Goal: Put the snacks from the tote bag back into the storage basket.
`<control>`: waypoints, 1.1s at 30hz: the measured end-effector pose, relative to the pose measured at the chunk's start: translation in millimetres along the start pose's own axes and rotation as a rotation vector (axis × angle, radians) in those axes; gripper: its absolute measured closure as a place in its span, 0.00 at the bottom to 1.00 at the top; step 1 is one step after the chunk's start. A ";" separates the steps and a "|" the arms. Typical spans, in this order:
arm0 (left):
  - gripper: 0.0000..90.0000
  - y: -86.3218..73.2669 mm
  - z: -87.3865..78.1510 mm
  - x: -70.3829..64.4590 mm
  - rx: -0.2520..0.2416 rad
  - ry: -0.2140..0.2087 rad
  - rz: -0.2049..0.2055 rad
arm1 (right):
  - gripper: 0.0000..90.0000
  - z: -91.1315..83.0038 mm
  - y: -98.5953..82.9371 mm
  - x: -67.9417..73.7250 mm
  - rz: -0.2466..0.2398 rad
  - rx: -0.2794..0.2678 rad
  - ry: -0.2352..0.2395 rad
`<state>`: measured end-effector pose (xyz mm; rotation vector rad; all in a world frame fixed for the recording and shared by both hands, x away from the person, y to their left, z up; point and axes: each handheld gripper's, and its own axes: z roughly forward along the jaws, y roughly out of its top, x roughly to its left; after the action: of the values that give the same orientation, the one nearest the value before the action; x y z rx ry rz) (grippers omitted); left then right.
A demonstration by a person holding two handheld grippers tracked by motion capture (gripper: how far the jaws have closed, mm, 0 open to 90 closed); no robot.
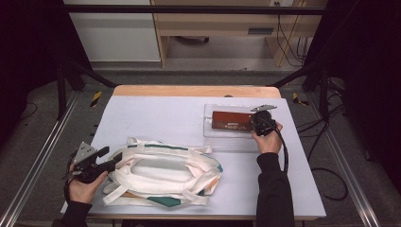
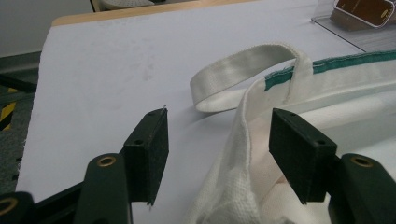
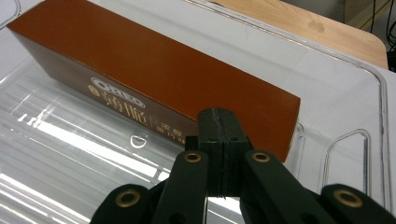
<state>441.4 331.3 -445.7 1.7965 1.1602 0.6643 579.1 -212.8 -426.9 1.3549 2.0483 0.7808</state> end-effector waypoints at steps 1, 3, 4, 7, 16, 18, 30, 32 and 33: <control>0.42 -0.1 0.1 0.0 0.000 0.000 -0.001 | 1.00 0.4 -0.1 -0.3 0.005 -0.002 -0.001; 0.42 -0.1 0.0 0.1 -0.001 0.000 -0.002 | 1.00 0.9 -0.4 -0.7 0.012 -0.004 0.003; 0.42 -0.1 -0.1 0.1 -0.002 0.000 -0.003 | 1.00 1.0 -0.5 -0.9 0.010 -0.005 0.004; 0.42 0.1 -0.5 0.3 -0.003 0.001 -0.001 | 0.99 0.9 -0.8 -0.8 0.008 -0.005 0.001; 0.42 1.1 -2.9 1.3 -0.010 0.003 -0.004 | 0.90 -12.6 0.1 5.0 -0.003 -0.036 0.016; 0.41 1.4 -3.6 1.2 -0.016 0.004 -0.007 | 0.84 -25.9 1.3 10.0 -0.019 -0.067 0.030; 0.41 3.2 -6.8 0.7 -0.025 0.004 -0.001 | 0.39 -80.9 -22.0 27.9 0.004 -0.232 0.097; 0.41 3.1 -7.1 0.9 -0.028 0.004 -0.005 | 0.34 -83.6 -25.9 28.3 0.006 -0.233 0.099; 0.41 3.1 -7.3 1.1 -0.029 0.005 -0.005 | 0.32 -86.0 -30.4 28.7 0.011 -0.237 0.094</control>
<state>437.4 334.5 -439.5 1.7682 1.1518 0.6796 489.2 -209.8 -394.6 1.2180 1.9474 1.0739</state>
